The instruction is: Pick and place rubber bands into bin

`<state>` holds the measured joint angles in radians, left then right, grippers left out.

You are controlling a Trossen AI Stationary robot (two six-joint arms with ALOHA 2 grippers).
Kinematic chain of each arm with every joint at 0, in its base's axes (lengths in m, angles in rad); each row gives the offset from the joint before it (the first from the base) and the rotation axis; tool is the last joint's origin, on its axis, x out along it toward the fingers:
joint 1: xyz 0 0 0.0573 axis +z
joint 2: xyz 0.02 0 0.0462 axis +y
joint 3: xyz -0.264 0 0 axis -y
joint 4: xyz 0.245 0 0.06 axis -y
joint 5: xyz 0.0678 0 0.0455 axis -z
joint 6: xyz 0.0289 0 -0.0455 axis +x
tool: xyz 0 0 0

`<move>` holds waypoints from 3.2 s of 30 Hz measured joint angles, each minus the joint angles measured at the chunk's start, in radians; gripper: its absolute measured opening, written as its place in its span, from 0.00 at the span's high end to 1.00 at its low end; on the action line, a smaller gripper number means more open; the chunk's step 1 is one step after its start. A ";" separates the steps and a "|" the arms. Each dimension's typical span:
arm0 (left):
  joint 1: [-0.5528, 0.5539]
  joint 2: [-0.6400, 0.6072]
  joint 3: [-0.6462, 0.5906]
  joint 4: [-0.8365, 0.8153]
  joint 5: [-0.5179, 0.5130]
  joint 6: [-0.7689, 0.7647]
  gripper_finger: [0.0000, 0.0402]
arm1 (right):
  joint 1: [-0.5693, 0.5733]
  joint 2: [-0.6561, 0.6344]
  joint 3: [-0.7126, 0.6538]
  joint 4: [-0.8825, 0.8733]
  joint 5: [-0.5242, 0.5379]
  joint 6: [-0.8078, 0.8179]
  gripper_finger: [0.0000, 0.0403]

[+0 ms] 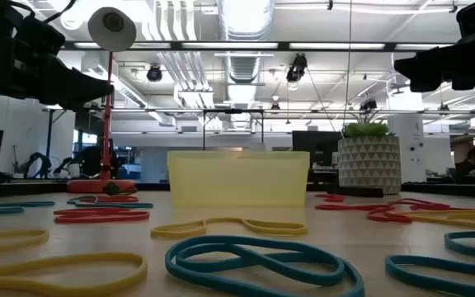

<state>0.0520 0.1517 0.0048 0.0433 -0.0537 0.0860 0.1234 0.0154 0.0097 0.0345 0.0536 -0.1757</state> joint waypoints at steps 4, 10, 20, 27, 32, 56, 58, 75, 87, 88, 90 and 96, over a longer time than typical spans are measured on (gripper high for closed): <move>0.000 0.000 0.000 0.000 0.000 0.000 0.75 | 0.000 0.000 0.000 0.000 0.000 0.000 0.47; 0.000 0.000 0.000 0.000 0.000 0.000 0.75 | 0.000 0.000 0.000 0.000 0.000 0.000 0.47; 0.000 0.000 0.000 0.000 0.000 0.000 0.75 | 0.000 0.000 0.000 0.000 0.000 0.000 0.47; 0.000 0.000 0.000 0.000 0.000 0.000 0.75 | 0.000 0.000 0.000 0.000 0.000 0.000 0.47; 0.000 0.000 0.000 0.000 0.000 0.000 0.75 | 0.000 0.000 0.000 0.000 0.000 0.000 0.47; 0.000 0.000 0.000 0.000 0.000 0.000 0.75 | -0.002 0.000 0.000 0.000 0.033 -0.492 0.47; 0.000 0.000 0.000 0.000 0.000 0.000 0.75 | -0.002 0.000 0.000 0.000 0.033 -0.520 0.47; 0.000 0.002 0.000 0.000 0.000 0.000 0.75 | -0.002 0.013 0.000 0.259 -0.023 0.734 0.47; 0.000 0.003 0.000 0.000 0.000 0.000 0.75 | -0.004 0.020 0.000 0.366 0.579 1.218 0.47; 0.000 0.003 0.000 0.000 0.000 0.000 0.75 | -0.004 0.027 0.000 0.371 0.660 1.192 0.47; 0.000 0.002 0.000 0.000 0.000 0.000 0.75 | -0.003 0.049 0.005 0.392 0.726 1.156 0.47; 0.000 0.003 0.000 0.001 0.000 0.000 0.75 | 0.004 0.224 0.122 0.419 0.697 1.102 0.47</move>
<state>0.0518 0.1551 0.0048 0.0442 -0.0538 0.0860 0.1271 0.2397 0.1312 0.4533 0.7501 0.9268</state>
